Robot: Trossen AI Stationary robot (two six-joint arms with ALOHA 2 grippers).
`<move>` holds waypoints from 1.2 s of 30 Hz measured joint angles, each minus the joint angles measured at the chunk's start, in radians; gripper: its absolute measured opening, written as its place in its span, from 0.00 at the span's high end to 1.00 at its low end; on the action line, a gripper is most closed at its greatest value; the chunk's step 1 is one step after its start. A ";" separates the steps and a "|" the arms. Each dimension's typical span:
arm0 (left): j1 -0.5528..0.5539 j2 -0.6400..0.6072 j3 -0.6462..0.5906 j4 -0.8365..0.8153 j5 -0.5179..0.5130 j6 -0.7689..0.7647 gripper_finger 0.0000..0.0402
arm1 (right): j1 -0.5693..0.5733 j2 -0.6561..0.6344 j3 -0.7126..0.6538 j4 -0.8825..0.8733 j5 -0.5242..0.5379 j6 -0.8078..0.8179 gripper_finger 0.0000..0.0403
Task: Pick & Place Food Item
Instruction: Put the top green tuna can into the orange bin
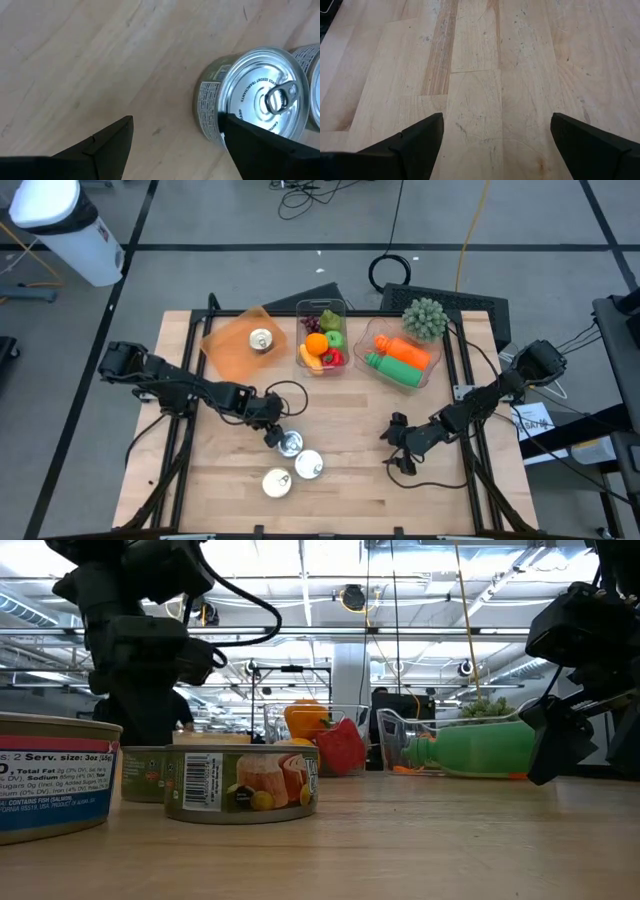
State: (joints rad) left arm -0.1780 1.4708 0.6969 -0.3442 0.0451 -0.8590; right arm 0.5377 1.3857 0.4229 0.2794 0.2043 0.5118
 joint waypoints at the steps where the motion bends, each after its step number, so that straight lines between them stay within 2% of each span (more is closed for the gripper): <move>1: 0.000 0.000 0.004 -0.002 -0.001 0.006 0.23 | 0.000 0.000 0.000 0.000 0.000 0.000 0.14; 12: 0.000 0.000 0.038 -0.070 -0.054 0.069 0.23 | 0.000 0.000 0.000 0.000 0.000 0.000 0.14; 17: 0.000 -0.002 0.040 -0.146 -0.136 0.030 0.23 | 0.000 0.000 0.000 0.000 0.000 0.000 0.14; 27: 0.000 -0.002 0.028 -0.177 -0.269 -0.040 0.23 | 0.000 0.000 0.000 0.000 0.000 0.000 0.14; 36: 0.001 0.003 0.022 -0.295 -0.283 -0.088 0.23 | 0.000 0.000 0.000 0.000 0.000 0.000 0.14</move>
State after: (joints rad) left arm -0.1772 1.4734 0.7189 -0.6396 -0.2382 -0.9471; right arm 0.5373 1.3857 0.4229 0.2794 0.2043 0.5114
